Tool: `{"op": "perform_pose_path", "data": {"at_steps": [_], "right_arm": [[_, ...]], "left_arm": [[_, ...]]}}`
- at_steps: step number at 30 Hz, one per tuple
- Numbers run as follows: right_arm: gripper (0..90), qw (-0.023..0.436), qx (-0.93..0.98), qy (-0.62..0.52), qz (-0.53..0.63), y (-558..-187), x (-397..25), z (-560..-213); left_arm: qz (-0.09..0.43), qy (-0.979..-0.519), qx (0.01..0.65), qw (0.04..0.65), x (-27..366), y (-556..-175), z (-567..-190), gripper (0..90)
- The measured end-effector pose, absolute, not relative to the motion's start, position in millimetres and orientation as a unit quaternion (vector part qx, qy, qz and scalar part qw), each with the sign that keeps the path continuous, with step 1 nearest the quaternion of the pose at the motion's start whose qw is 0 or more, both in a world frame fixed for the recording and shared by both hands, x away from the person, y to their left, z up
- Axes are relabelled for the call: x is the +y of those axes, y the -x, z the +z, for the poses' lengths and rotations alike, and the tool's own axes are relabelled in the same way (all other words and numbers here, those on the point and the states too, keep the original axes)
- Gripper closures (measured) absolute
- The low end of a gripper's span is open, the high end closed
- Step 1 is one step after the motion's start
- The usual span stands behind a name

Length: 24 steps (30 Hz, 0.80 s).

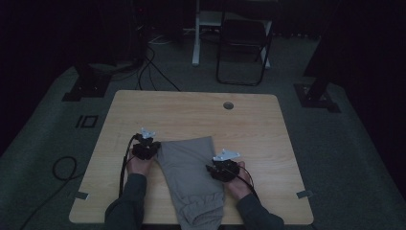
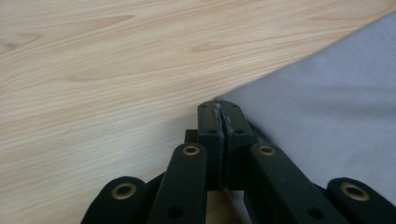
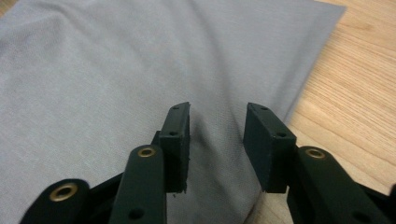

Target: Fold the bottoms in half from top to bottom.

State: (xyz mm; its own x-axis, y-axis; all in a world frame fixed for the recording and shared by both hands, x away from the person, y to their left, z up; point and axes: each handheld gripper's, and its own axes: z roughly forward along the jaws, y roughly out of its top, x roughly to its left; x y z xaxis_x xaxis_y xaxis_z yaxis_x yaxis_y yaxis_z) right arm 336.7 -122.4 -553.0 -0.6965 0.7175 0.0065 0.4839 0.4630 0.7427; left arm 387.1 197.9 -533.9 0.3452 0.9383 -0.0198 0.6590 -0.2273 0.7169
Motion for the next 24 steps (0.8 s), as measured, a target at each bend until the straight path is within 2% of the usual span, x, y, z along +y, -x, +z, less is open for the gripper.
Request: {"op": "perform_pose_path", "data": {"at_steps": [1, 5, 11, 12, 13, 18, 24], "right_arm": [[62.5, 0.155, 0.841, -0.358, 0.375, -336.7, -122.2, -552.9], [62.9, 0.156, 0.841, -0.359, 0.374, -336.4, -122.0, -552.7], [63.1, 0.153, 0.845, -0.363, 0.362, -337.9, -119.9, -550.0], [63.0, 0.149, 0.847, -0.361, 0.359, -339.5, -119.6, -548.9], [62.9, 0.147, 0.844, -0.369, 0.360, -345.8, -119.6, -546.3], [56.0, 0.163, 0.817, -0.397, 0.385, -376.2, -119.3, -533.7], [52.9, 0.168, 0.801, -0.434, 0.376, -426.2, -113.8, -530.8]], "left_arm": [[0.233, -0.746, 0.539, 0.314, 199.8, -385.8, -532.7, 86.4], [0.222, -0.734, 0.548, 0.334, 210.4, -385.8, -527.2, 83.2], [0.209, -0.745, 0.520, 0.361, 200.4, -386.2, -522.1, 65.0], [0.206, -0.751, 0.511, 0.364, 192.3, -388.5, -521.6, 65.0], [0.206, -0.754, 0.508, 0.362, 188.8, -389.5, -522.0, 59.6], [0.196, -0.767, 0.509, 0.338, 178.4, -399.8, -531.9, 49.1], [0.183, -0.769, 0.522, 0.320, 178.7, -408.2, -544.8, 47.2]]}}
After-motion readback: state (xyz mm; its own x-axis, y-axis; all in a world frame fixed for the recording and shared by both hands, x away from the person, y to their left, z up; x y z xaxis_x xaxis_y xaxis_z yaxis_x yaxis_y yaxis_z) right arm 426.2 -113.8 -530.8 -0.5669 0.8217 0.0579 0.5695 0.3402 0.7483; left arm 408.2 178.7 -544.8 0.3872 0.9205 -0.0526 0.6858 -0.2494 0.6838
